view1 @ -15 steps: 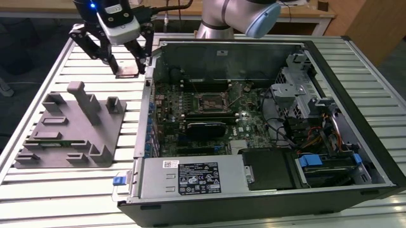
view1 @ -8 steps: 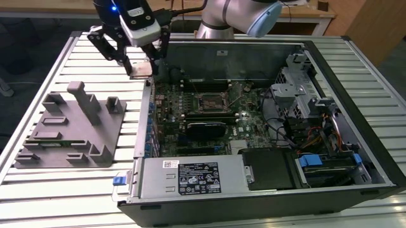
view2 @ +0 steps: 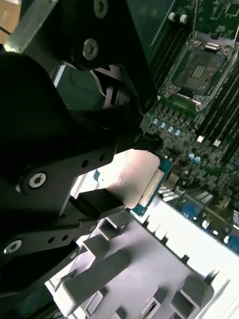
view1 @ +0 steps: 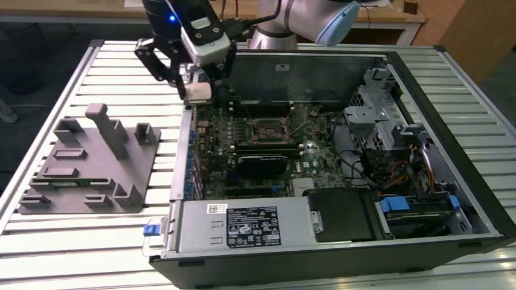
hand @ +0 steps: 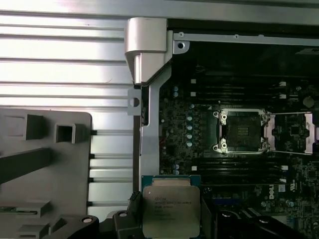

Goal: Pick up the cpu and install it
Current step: 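Pick up the cpu and move it towards the insertion slot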

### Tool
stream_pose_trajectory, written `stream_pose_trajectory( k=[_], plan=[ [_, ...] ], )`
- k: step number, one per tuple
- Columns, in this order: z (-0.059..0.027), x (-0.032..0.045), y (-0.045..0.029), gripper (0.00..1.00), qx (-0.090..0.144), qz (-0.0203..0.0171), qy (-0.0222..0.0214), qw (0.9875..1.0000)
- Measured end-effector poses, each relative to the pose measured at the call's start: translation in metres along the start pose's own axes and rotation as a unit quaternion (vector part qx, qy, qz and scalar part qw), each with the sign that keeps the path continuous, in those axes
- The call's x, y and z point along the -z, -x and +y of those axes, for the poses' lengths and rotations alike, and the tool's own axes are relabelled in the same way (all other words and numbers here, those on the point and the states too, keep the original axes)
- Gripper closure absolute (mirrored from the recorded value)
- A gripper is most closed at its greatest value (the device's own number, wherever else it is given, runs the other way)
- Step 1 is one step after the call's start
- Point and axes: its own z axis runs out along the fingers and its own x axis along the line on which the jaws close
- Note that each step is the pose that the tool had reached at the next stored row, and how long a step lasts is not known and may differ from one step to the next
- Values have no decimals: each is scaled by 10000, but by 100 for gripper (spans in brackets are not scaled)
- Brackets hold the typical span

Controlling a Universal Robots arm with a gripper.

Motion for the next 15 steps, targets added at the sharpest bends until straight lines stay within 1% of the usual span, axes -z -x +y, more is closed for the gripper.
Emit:
stream_pose_trajectory(
  k=[4, 15],
  plan=[
    [3, -35, 161, 45, 6, 1, 0, 10000],
    [11, -123, 642, 45, 11, 5, 1, 10000]
  ],
)
